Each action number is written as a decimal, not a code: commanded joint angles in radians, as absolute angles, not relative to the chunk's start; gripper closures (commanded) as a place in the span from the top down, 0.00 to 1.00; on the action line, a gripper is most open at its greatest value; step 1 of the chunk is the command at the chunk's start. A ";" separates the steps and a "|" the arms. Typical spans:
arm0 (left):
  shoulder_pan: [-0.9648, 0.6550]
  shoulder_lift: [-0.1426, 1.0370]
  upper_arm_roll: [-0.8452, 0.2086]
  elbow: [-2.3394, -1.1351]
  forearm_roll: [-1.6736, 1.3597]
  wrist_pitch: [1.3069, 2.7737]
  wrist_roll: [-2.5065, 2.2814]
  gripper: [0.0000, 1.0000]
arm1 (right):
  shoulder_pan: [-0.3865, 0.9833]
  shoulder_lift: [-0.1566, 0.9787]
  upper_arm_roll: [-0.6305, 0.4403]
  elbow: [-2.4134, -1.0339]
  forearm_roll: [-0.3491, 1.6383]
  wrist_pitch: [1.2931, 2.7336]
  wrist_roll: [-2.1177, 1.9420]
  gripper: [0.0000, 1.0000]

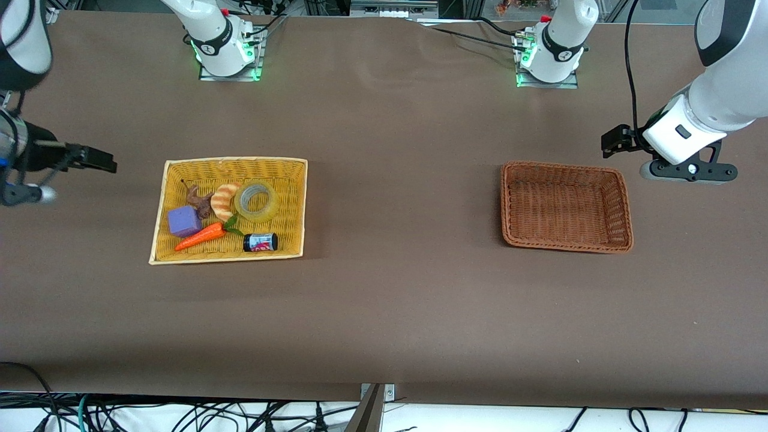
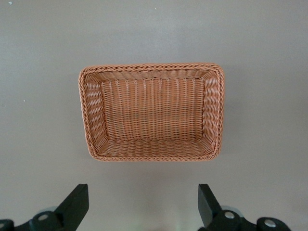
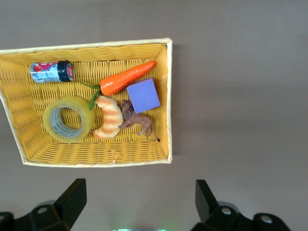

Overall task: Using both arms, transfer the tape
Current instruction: 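Reach the right gripper down into the yellow basket toward the tape roll, then grasp the clear tape roll by its rim with the right gripper, then lift the tape with the right gripper while the left gripper moves over the basket, then set the tape roll on the table between baskets and open the right gripper, then reach the left gripper to the tape while the right gripper retracts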

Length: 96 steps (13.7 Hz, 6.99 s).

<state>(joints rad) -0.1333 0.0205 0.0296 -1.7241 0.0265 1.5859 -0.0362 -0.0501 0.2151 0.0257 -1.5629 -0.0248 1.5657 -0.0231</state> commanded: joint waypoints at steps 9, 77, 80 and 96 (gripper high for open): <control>-0.129 0.028 0.029 -1.704 0.028 1.577 -0.034 1.00 | 0.204 0.368 0.040 -1.703 -0.008 1.899 0.362 1.00; -0.083 0.090 -0.132 -1.976 -0.067 2.046 -0.137 1.00 | 0.747 0.822 0.181 -1.181 -0.084 2.061 1.393 1.00; -0.083 0.091 -0.136 -1.974 -0.072 2.046 -0.146 1.00 | 0.669 0.718 0.176 -1.167 -0.083 1.913 1.191 1.00; -0.296 0.397 -0.353 -1.973 -0.069 2.286 -0.662 1.00 | 0.077 0.388 -0.097 -1.187 0.097 1.377 0.066 1.00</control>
<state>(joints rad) -0.2453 0.3465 -0.3563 -1.9796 -0.0749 2.2582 -0.6104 0.1253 0.4423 -0.0979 -1.1450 0.0694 1.3816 0.1277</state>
